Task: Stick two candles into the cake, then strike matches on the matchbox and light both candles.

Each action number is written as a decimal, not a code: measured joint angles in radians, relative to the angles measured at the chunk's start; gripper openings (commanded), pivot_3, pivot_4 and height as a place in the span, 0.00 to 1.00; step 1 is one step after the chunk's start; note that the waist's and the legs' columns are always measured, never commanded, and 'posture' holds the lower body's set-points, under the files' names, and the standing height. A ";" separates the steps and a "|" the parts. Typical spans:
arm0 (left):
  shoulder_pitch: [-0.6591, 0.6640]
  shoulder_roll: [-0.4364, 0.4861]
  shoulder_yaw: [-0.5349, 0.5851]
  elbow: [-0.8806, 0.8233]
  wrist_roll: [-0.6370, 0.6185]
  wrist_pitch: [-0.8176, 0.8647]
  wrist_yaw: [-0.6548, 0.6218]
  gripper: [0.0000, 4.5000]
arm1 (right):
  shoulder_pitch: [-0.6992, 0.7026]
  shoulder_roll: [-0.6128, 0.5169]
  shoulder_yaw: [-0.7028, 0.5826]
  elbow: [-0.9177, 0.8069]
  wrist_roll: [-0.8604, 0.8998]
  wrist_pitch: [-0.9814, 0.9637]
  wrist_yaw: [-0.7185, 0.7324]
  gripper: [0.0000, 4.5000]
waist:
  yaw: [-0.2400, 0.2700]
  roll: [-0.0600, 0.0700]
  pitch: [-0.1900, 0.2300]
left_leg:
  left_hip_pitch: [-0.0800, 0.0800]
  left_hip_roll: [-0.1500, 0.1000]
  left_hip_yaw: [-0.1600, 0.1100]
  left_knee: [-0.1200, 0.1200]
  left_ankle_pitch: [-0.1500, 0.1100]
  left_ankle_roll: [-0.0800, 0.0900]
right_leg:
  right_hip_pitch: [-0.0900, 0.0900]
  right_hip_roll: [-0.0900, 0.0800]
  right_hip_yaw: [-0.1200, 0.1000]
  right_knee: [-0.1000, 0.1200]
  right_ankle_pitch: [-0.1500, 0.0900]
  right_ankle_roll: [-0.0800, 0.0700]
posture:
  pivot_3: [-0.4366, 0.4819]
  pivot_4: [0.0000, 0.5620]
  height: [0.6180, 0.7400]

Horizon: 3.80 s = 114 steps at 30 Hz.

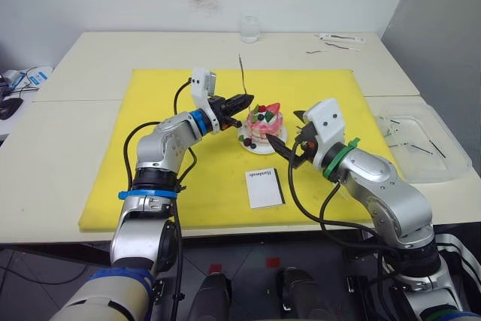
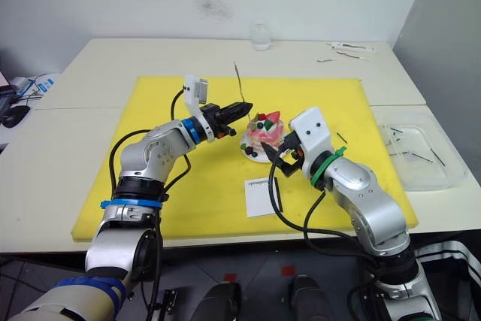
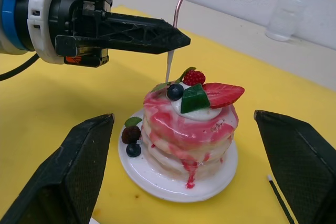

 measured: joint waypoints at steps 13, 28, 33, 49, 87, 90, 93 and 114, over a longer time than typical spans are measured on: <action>0.060 -0.007 -0.042 -0.008 0.053 -0.088 -0.023 0.00 | -0.007 0.011 -0.016 0.000 0.000 0.008 -0.002 0.99 | 0.000 0.000 0.000 | 0.001 0.000 0.000 0.000 0.000 0.000 | 0.001 0.000 0.000 0.000 0.000 0.000 | 0.48 0.27 1.00; 0.093 -0.009 -0.062 -0.010 0.078 -0.157 -0.022 0.39 | -0.025 0.017 -0.015 0.007 -0.002 0.009 0.002 1.00 | 0.000 0.000 0.000 | 0.005 0.000 0.000 0.000 0.000 0.000 | 0.006 0.000 0.000 0.000 0.000 0.000 | 0.48 0.27 1.00; 0.094 -0.003 -0.053 -0.029 0.075 -0.144 -0.019 0.73 | -0.025 0.016 -0.015 0.009 -0.002 0.007 0.002 1.00 | 0.000 0.000 0.000 | 0.005 0.000 0.000 0.000 0.000 0.000 | 0.005 0.000 0.000 0.000 0.000 0.000 | 0.48 0.27 1.00; 0.268 0.254 -0.066 -0.428 0.036 0.029 -0.132 1.00 | 0.060 -0.142 -0.111 -0.011 0.033 0.007 0.100 1.00 | 0.001 0.000 0.000 | 0.005 0.001 0.000 -0.001 0.000 0.000 | 0.005 0.000 0.000 -0.001 -0.001 -0.001 | 0.48 0.27 1.00; 0.369 0.266 -0.321 -0.679 0.090 -0.145 -0.352 1.00 | 0.570 -0.340 -0.282 -0.051 0.084 -0.049 0.268 0.13 | 0.001 0.000 0.000 | 0.009 0.001 0.002 0.000 0.000 0.000 | 0.009 0.001 0.002 -0.002 -0.004 -0.006 | 0.48 0.27 1.00; 0.369 0.263 -0.320 -0.679 0.089 -0.144 -0.348 1.00 | 0.571 -0.346 -0.282 -0.061 0.083 -0.034 0.266 0.01 | 0.002 0.000 0.000 | 0.009 0.001 0.002 0.000 0.000 0.000 | 0.009 0.001 0.002 -0.002 -0.004 -0.006 | 0.48 0.27 1.00; 0.369 0.249 -0.320 -0.678 0.089 -0.143 -0.347 1.00 | 0.571 -0.346 -0.282 -0.064 0.082 -0.027 0.262 0.01 | 0.002 0.000 0.000 | 0.009 0.001 0.002 0.000 0.000 0.000 | 0.009 0.001 0.002 -0.002 -0.004 -0.006 | 0.48 0.27 1.00; 0.370 0.194 -0.346 -0.678 0.036 -0.084 -0.362 1.00 | 0.659 -0.605 -0.530 0.042 0.108 -0.073 0.465 0.01 | 0.002 0.000 0.000 | 0.009 0.001 0.003 0.001 0.000 0.000 | 0.010 0.000 0.002 -0.002 -0.004 -0.006 | 0.48 0.27 1.00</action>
